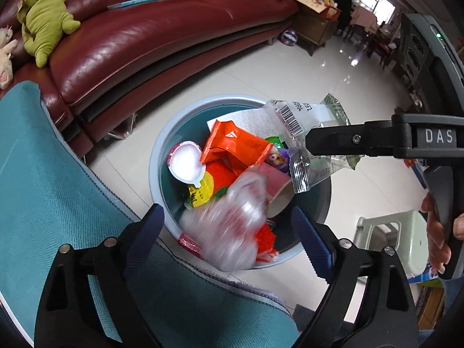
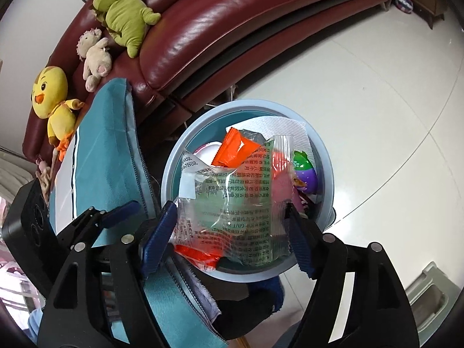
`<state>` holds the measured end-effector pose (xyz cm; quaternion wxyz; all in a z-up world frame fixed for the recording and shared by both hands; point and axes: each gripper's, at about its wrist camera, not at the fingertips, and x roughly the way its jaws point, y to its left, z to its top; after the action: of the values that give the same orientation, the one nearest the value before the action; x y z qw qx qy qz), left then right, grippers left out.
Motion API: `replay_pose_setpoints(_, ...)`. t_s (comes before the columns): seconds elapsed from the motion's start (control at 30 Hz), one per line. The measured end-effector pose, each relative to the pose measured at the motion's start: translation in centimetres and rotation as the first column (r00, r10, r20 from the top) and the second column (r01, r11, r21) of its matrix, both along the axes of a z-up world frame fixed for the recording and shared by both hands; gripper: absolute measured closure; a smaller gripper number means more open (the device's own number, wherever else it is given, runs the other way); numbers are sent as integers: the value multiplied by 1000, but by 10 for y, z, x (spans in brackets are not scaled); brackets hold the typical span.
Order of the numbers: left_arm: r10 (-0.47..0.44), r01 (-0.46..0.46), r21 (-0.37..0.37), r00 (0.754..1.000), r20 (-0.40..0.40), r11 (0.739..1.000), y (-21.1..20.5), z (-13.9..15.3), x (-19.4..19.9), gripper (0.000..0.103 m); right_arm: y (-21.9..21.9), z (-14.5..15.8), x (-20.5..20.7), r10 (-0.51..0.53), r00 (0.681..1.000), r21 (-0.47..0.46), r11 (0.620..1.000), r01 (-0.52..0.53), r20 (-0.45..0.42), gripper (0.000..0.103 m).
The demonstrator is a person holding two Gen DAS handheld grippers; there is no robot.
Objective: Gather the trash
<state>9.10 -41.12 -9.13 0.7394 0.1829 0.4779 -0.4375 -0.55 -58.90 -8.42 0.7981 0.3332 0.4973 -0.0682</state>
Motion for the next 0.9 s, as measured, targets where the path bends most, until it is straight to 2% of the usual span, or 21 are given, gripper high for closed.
replay_pose_setpoints(0.47,63,-63,-6,998,3,998,25,10,2,11,2,-2,0,-2,1000,31,1000,3,-17,28)
replay_pose_setpoints(0.6,97,-97,-7,995,23,995,34,20,-1,10,5,5,-5,-3,1000,9,1000,3,-16,25)
replay_pose_setpoints(0.8,144,-145,1,984,105,989,56,36,-15,9,18,20,-20,16,1000,-29,999,-16,-6,17)
replay_pose_setpoints(0.9,174,-175,1,980,95,985,69,42,-19,9,31,29,-27,49,999,-65,997,-49,0,16)
